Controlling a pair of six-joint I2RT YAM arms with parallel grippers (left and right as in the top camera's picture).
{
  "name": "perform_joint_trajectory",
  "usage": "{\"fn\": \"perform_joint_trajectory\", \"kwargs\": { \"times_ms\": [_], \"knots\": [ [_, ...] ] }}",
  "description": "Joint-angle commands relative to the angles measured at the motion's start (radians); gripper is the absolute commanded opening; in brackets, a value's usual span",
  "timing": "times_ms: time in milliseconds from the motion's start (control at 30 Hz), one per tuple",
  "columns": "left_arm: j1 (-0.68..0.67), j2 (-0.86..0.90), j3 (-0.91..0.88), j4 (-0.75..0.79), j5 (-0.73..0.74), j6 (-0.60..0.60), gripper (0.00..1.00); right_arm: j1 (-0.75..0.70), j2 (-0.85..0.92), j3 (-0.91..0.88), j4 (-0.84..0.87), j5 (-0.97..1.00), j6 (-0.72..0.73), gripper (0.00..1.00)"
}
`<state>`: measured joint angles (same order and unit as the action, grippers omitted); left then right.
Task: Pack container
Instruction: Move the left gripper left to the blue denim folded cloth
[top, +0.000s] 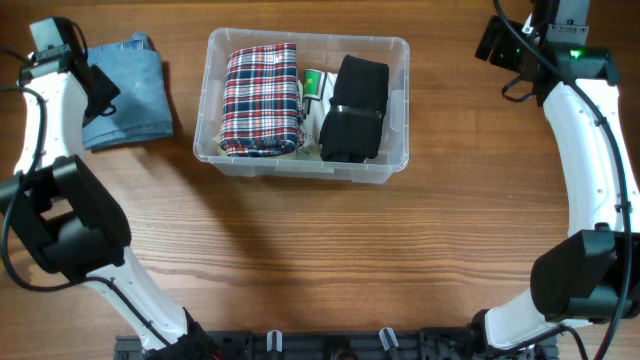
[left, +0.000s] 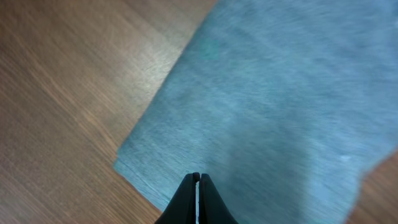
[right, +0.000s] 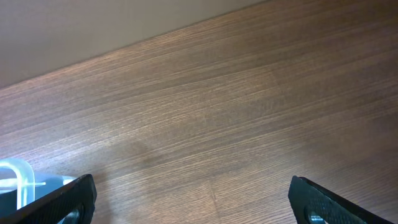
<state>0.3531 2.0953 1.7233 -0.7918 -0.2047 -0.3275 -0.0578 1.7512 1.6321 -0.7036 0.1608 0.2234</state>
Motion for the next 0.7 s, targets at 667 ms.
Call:
{"fn": "perform_joint_trajectory", "kwargs": {
  "times_ms": [667],
  "knots": [
    [0.012,0.085,0.002,0.105,0.093,-0.047,0.04,0.000,0.014,-0.005,0.000,-0.005,0.015,1.00]
  ]
}}
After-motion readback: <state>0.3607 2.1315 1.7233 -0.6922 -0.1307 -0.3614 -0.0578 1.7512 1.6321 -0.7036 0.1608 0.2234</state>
